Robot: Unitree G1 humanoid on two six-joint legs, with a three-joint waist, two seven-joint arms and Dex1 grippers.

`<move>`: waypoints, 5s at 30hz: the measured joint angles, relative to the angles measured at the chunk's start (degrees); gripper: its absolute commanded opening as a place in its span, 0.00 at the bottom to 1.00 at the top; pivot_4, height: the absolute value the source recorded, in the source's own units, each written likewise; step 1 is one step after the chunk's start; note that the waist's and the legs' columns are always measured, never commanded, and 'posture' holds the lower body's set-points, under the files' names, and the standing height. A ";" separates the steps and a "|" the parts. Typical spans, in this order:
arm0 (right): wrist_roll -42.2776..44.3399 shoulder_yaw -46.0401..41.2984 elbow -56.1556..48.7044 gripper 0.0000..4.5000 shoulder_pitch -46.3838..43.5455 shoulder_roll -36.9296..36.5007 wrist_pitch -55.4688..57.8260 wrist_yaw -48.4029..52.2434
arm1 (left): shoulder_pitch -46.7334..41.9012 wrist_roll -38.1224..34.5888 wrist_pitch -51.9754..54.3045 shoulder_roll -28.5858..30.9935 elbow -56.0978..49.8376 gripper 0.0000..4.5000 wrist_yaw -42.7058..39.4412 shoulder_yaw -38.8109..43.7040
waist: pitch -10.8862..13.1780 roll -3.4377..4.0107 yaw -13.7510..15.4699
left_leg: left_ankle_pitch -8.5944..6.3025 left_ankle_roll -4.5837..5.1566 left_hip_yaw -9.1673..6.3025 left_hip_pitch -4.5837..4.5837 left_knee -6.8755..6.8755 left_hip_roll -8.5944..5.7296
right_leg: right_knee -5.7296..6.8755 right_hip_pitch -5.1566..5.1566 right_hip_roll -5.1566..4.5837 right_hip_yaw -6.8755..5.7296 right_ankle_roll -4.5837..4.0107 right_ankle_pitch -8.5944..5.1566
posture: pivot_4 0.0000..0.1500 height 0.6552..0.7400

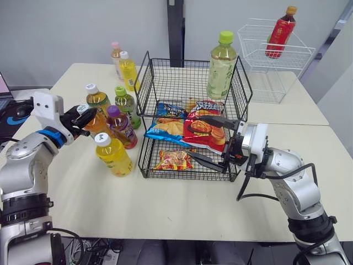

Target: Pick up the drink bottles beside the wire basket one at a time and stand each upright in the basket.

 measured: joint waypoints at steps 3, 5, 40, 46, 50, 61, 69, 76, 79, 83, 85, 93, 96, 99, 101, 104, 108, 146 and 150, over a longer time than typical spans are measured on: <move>1.09 -0.08 0.41 1.00 -0.83 0.16 -0.22 0.82 | 1.21 -1.51 2.00 1.27 -2.35 0.31 -0.50 1.78 | 0.09 -0.13 0.03 | 0.00 0.00 -0.01 -0.04 0.00 0.00 | 0.00 -0.03 0.00 -0.01 0.00 0.00 | 1.00 1.00; 1.74 -0.28 0.52 1.00 -1.27 0.44 -0.85 0.83 | 2.07 -2.99 4.12 3.24 -4.52 0.31 -1.36 3.42 | 0.15 -0.24 0.04 | 0.00 0.00 -0.01 -0.05 0.00 0.00 | -0.02 -0.05 0.00 -0.01 0.00 0.00 | 1.00 1.00; -10.03 -4.80 -0.92 1.00 -1.18 6.02 -4.08 -19.76 | -71.05 6.37 -6.19 -7.39 43.73 0.31 -15.56 -19.10 | 0.96 -0.52 -0.17 | 0.23 -0.38 0.02 -0.61 0.25 -0.08 | 0.17 -0.61 0.03 0.02 0.04 -0.05 | 1.00 1.00; -12.01 -4.45 -4.91 1.00 1.35 6.09 -2.14 -22.54 | -71.21 10.65 -11.50 -13.19 54.53 0.31 -16.09 -19.11 | 0.96 -0.53 0.03 | 0.23 -0.38 -0.06 -0.81 0.27 -0.10 | 0.10 -0.70 0.03 -0.07 0.05 -0.06 | 1.00 1.00; -13.14 -4.45 -6.59 1.00 1.60 6.12 -0.95 -23.74 | -71.24 11.33 -12.34 -16.64 57.35 0.31 -17.94 -18.79 | 0.97 -0.53 0.01 | 0.23 -0.38 -0.07 -0.93 0.31 -0.12 | 0.10 -0.80 0.02 -0.07 0.07 -0.04 | 1.00 1.00; -14.30 -4.55 -9.48 1.00 3.79 6.09 1.46 -25.60 | -72.04 13.15 -12.35 -23.22 57.51 0.31 -21.52 -18.78 | 0.97 -0.52 -0.11 | 0.25 -0.39 -0.09 -0.90 0.33 -0.12 | 0.18 -0.79 0.03 -0.08 0.06 -0.04 | 1.00 1.00; -14.28 -4.66 -10.81 1.00 4.92 5.91 1.80 -25.89 | -71.87 15.92 -12.13 -23.77 57.47 0.79 -21.47 -19.38 | 0.97 -0.51 -0.14 | 0.25 -0.39 -0.10 -0.87 0.36 -0.12 | 0.20 -0.76 0.04 -0.07 0.06 -0.04 | 1.00 1.00; -14.13 -4.58 -10.80 1.00 5.24 5.92 2.01 -25.67 | -71.87 16.30 -11.26 -22.18 56.86 1.00 -21.85 -18.50 | 0.97 -0.51 -0.38 | 0.27 -0.42 -0.08 -0.79 0.41 -0.12 | 0.41 -0.76 0.04 -0.01 0.05 -0.04 | 1.00 1.00; -13.90 -4.50 -10.59 1.00 5.02 5.94 1.93 -25.14 | -71.35 15.18 -8.53 -18.53 53.77 1.00 -22.37 -16.94 | 0.97 -0.51 -1.17 | 0.30 -0.47 -0.09 -0.75 0.41 -0.12 | 0.50 -0.76 0.04 -0.01 0.04 -0.05 | 1.00 1.00; -12.48 -4.38 -9.05 1.00 3.52 5.98 1.45 -23.19 | -66.14 11.89 -1.70 -12.25 41.43 1.00 -22.63 -13.99 | 0.97 -0.50 -1.79 | 0.37 -0.58 -0.02 -0.45 0.37 -0.12 | 0.77 -0.68 0.04 0.16 -0.02 -0.09 | 1.00 1.00; -11.30 -4.14 -8.07 1.00 2.72 6.01 1.27 -21.76 | -61.68 10.18 1.88 -9.06 33.90 1.00 -21.97 -12.39 | 0.97 -0.50 -1.80 | 0.40 -0.64 -0.01 -0.28 0.36 -0.11 | 0.91 -0.58 0.04 0.18 -0.07 -0.13 | 1.00 1.00; -2.86 -2.38 0.95 1.00 -4.63 4.61 -0.13 -9.59 | -30.36 8.64 11.89 9.15 0.37 1.00 -11.33 3.50 | 0.94 -0.51 -2.68 | 0.48 -0.76 -0.02 -0.01 0.31 -0.03 | 1.15 -0.48 0.11 0.27 -0.12 -0.13 | 1.00 1.00; 0.34 -1.44 4.44 1.00 -7.41 4.75 -0.23 -4.26 | -15.65 7.33 16.76 11.17 -10.34 1.00 -10.01 13.86 | 0.91 -0.57 -2.26 | 0.48 -0.75 0.00 -0.02 0.33 -0.04 | 1.13 -0.45 0.08 0.25 -0.13 -0.13 | 1.00 1.00; 2.72 0.27 8.35 1.00 -10.31 5.27 -0.43 0.98 | 1.69 4.86 22.49 8.83 -21.89 1.00 -10.38 26.57 | 0.83 -0.68 -1.55 | 0.44 -0.69 0.04 0.02 0.32 -0.05 | 1.06 -0.40 0.00 0.25 -0.13 -0.13 | 1.00 1.00; 3.89 0.97 11.20 1.00 -11.30 5.29 -0.61 4.23 | 12.84 2.60 26.64 3.64 -30.10 1.00 -10.55 33.97 | 0.77 -0.79 -1.40 | 0.42 -0.65 0.01 0.00 0.32 -0.03 | 1.01 -0.38 0.00 0.20 -0.13 -0.13 | 1.00 1.00; 4.09 2.25 14.05 1.00 -12.43 5.94 -0.61 7.19 | 21.96 -1.24 30.34 -3.58 -39.19 1.00 -9.59 40.50 | 0.68 -0.93 -0.69 | 0.30 -0.45 -0.18 0.05 0.33 -0.02 | 0.98 -0.18 -0.02 -0.01 -0.15 -0.14 | 1.00 1.00; 4.35 2.88 15.61 1.00 -13.37 7.36 -0.62 8.98 | 30.65 -6.24 31.70 -12.07 -48.91 1.00 -6.60 45.99 | 0.66 -0.95 -0.44 | 0.29 -0.42 -0.23 0.34 0.31 -0.02 | 0.93 0.10 -0.03 -0.04 -0.22 -0.18 | 1.00 1.00; -3.15 0.75 1.84 1.00 -5.19 4.50 2.76 -8.29 | -16.14 5.01 -3.95 1.12 16.73 1.00 -2.62 -3.70 | 0.76 -0.78 0.09 | 0.27 -0.41 -0.16 -0.06 0.12 -0.01 | 0.76 -0.28 -0.01 -0.13 -0.31 -0.23 | 1.00 1.00; -3.73 0.77 1.27 1.00 -5.41 4.51 2.86 -9.37 | -26.06 9.53 -11.30 -0.33 31.79 1.00 -0.58 -6.34 | 0.77 -0.80 0.21 | 0.28 -0.42 -0.17 -0.12 0.14 -0.02 | 0.76 -0.31 -0.01 -0.17 -0.30 -0.23 | 1.00 1.00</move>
